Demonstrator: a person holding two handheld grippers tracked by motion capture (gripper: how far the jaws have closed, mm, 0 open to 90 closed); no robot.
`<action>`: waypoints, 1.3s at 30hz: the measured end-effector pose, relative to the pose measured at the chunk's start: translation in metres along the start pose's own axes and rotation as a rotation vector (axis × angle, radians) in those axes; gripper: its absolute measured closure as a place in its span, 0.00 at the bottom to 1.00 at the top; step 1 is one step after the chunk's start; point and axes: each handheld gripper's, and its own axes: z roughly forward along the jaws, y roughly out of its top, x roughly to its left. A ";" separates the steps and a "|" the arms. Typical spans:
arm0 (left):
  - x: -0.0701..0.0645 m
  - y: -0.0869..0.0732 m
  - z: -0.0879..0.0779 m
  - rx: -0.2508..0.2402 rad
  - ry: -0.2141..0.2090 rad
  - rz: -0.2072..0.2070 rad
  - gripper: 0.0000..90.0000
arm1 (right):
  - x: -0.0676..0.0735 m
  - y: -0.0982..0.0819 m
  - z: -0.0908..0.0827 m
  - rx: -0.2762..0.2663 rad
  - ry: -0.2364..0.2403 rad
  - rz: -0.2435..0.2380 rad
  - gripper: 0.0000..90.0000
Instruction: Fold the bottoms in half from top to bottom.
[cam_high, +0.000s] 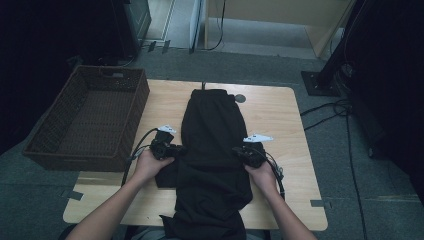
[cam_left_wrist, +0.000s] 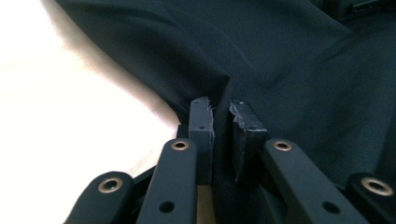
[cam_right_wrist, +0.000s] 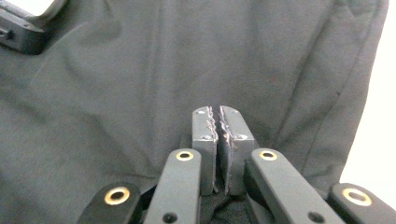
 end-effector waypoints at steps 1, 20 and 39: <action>-0.001 -0.003 -0.001 -0.001 -0.004 -0.008 0.88 | 0.003 -0.002 -0.002 0.001 0.006 -0.004 0.94; -0.022 -0.034 -0.023 -0.026 -0.029 -0.032 0.73 | 0.029 -0.023 -0.027 0.041 0.084 -0.036 0.78; 0.024 0.018 0.000 -0.045 0.002 -0.030 0.49 | -0.028 0.017 -0.003 -0.054 -0.038 -0.003 0.46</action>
